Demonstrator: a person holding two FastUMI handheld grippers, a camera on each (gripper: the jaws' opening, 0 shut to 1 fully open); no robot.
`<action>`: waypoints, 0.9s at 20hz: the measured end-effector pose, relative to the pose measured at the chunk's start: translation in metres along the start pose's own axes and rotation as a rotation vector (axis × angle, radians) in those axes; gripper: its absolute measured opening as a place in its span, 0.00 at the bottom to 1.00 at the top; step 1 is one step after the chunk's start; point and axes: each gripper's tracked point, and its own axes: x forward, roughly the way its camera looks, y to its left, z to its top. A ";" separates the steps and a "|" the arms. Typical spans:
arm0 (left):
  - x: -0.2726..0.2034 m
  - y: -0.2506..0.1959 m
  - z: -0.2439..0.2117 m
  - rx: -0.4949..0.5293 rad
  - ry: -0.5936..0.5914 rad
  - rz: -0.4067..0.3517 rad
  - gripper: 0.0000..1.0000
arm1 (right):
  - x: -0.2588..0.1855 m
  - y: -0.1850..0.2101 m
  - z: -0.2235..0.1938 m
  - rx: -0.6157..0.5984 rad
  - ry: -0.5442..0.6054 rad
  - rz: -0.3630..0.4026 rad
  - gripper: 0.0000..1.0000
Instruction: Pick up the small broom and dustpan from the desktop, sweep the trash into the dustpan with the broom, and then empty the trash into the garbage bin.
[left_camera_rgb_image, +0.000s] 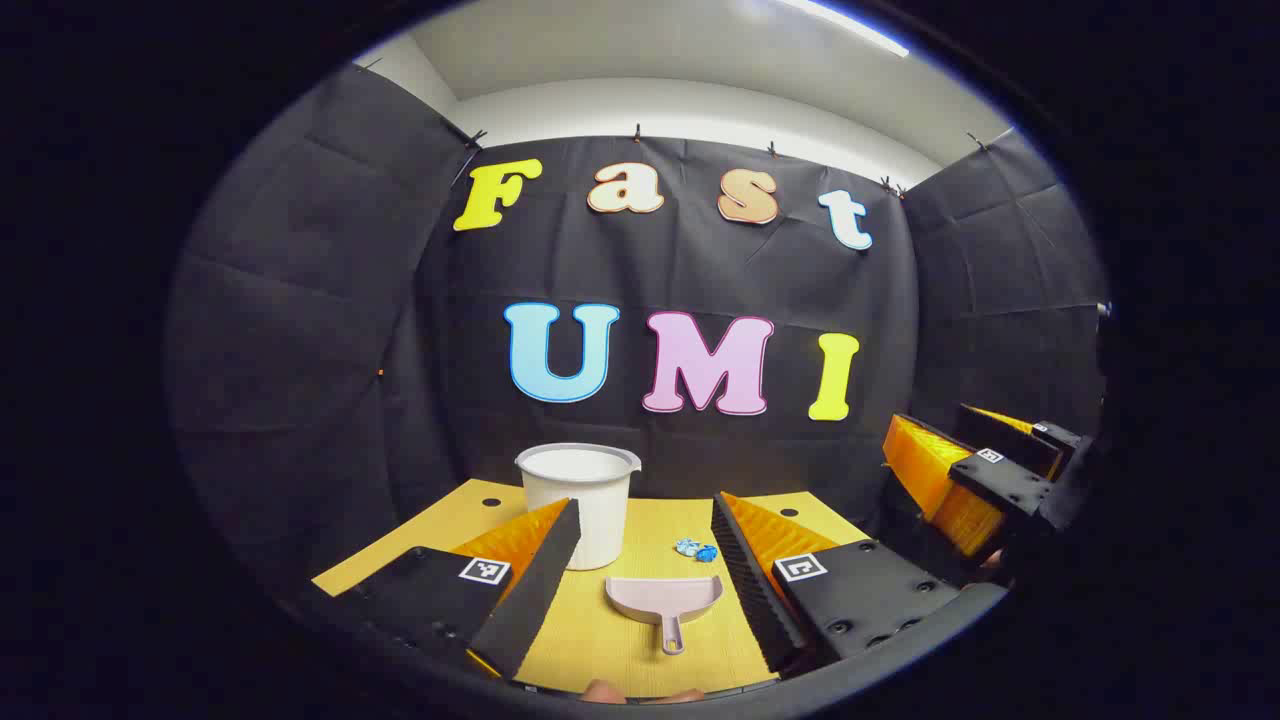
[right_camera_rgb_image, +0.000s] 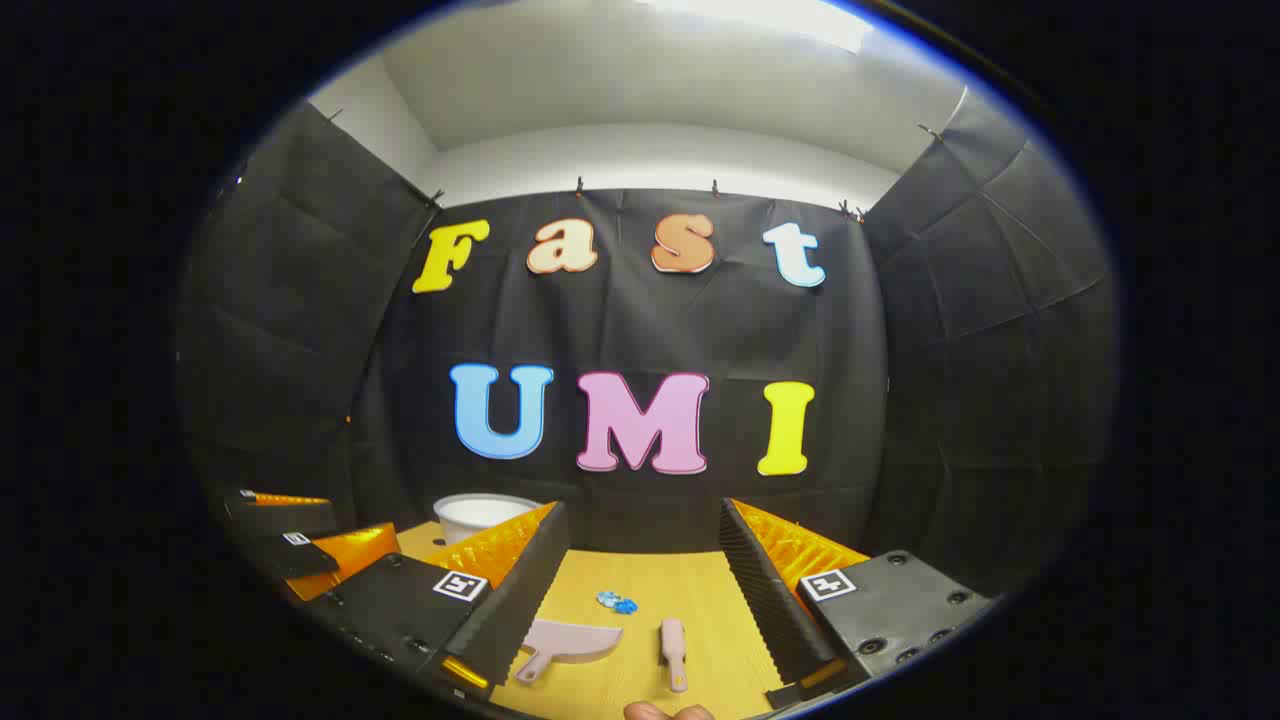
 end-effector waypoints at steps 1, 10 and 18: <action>0.000 0.000 -0.002 0.001 0.001 0.001 0.80 | 0.000 0.001 0.000 -0.009 -0.008 0.002 0.97; 0.007 0.002 -0.005 -0.003 0.004 -0.013 0.78 | 0.006 0.005 -0.021 -0.011 0.067 0.002 0.97; 0.025 -0.004 -0.014 -0.019 0.032 -0.047 0.78 | 0.010 0.002 -0.041 -0.033 0.114 -0.005 0.97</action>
